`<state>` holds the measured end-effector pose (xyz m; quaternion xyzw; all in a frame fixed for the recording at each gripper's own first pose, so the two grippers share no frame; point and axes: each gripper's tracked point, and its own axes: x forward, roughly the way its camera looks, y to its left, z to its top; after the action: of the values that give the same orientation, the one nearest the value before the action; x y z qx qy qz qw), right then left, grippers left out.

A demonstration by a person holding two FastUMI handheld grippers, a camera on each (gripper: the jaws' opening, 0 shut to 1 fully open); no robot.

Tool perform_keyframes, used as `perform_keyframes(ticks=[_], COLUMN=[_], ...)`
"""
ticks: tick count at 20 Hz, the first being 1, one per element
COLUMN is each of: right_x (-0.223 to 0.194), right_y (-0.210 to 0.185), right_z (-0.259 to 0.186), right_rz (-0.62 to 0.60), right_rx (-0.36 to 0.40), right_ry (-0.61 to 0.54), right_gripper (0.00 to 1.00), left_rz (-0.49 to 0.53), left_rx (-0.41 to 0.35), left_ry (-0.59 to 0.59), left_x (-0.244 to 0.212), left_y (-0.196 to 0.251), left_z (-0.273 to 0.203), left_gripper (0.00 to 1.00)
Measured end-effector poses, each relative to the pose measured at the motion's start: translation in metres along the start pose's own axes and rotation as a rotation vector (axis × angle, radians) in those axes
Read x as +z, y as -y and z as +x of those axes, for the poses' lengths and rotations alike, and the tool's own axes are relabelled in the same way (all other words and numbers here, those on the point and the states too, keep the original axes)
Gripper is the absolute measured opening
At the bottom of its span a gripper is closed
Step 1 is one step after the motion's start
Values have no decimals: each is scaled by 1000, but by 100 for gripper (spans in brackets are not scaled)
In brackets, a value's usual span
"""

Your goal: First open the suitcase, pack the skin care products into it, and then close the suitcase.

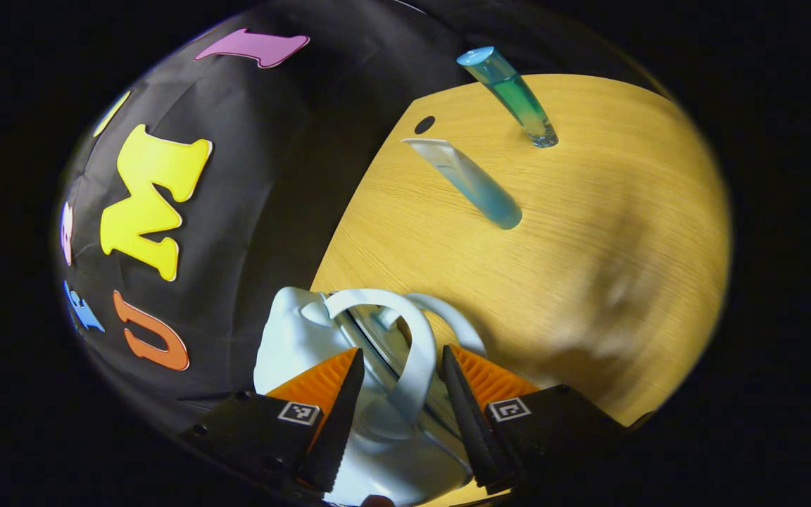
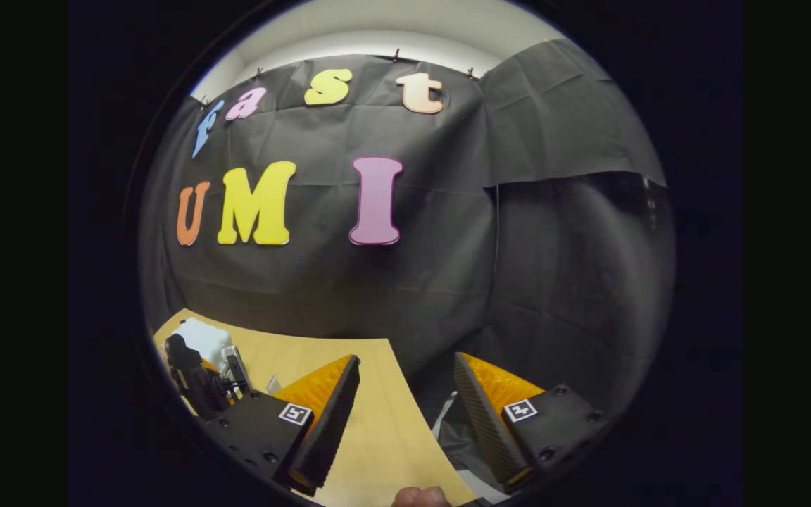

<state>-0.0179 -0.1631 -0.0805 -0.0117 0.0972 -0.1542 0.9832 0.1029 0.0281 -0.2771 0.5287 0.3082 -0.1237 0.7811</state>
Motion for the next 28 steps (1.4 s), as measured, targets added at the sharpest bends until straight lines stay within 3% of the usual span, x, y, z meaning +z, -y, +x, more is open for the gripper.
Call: perform_keyframes(ticks=[1,2,4,7,10,15,19,25,28], right_x=[-1,-1,-2,-2,0,3,6,21,29], right_y=[1,1,0,-4,-9,-25,-48,-91,-112], right_z=[0,0,0,-1,-2,-6,-10,-13,-12], right_rz=[1,2,0,2,0,-1,-15,-40,-26], right_rx=[-4,-8,-13,-9,-11,13,54,127,152], right_ry=[-1,-2,-4,0,6,13,18,36,31], right_gripper=[80,80,80,81,80,82,80,79,80], left_rz=[8,14,25,11,-27,-111,-237,-445,-528], left_rx=[-6,-18,-25,-28,3,59,136,313,408], left_ry=[-8,-10,-23,5,34,112,198,319,307], left_x=[1,1,1,7,9,16,9,-52,-108], left_y=[2,4,3,2,-3,-37,-92,-201,-237], left_z=[0,2,3,-3,-9,-41,-69,-121,-135], left_gripper=[67,53,36,30,17,10,6,5,5])
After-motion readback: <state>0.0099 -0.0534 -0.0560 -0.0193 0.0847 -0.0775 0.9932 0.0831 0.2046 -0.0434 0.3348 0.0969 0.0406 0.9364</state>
